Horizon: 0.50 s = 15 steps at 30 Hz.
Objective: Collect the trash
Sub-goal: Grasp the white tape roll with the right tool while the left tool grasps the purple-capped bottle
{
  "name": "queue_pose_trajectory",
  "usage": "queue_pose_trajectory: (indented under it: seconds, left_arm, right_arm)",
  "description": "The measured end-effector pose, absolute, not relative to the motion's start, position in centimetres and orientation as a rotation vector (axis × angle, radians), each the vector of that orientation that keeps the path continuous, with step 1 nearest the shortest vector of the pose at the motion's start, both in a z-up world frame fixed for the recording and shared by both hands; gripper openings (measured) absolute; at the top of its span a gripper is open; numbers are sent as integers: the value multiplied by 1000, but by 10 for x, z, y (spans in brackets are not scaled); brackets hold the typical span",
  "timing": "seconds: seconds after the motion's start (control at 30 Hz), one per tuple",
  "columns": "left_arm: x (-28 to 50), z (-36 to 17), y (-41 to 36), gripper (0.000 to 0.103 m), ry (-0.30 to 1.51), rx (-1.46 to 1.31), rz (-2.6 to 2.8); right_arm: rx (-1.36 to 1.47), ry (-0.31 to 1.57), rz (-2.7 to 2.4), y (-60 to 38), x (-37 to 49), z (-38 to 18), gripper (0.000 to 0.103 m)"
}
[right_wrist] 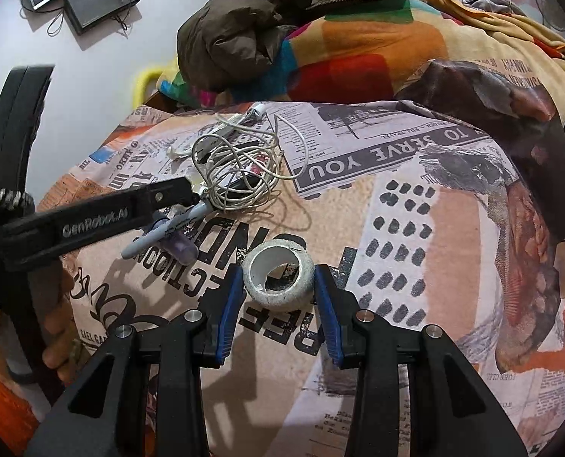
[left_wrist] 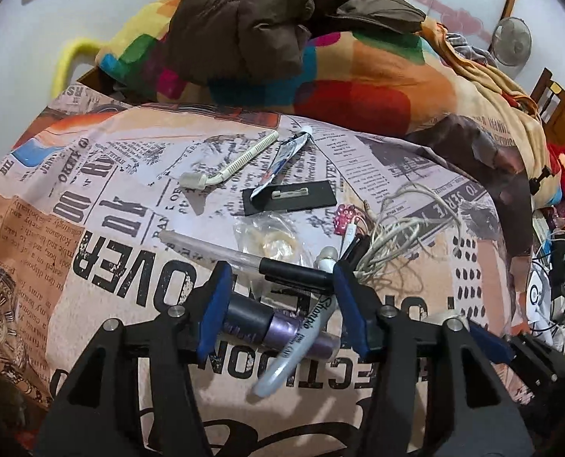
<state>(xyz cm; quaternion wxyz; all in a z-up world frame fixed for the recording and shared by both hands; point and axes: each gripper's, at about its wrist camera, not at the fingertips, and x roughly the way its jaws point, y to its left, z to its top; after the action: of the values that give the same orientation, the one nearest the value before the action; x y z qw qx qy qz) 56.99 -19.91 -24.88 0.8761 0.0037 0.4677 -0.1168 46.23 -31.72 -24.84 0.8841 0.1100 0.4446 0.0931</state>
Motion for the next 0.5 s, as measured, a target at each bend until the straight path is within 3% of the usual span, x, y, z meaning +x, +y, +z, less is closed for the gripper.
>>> queue_pose_trajectory:
  seconds: [0.5]
  left_arm:
    - [533,-263,-154,59,1009,23,-214]
  right_arm:
    - [237,918,200,-318,459,-248,35]
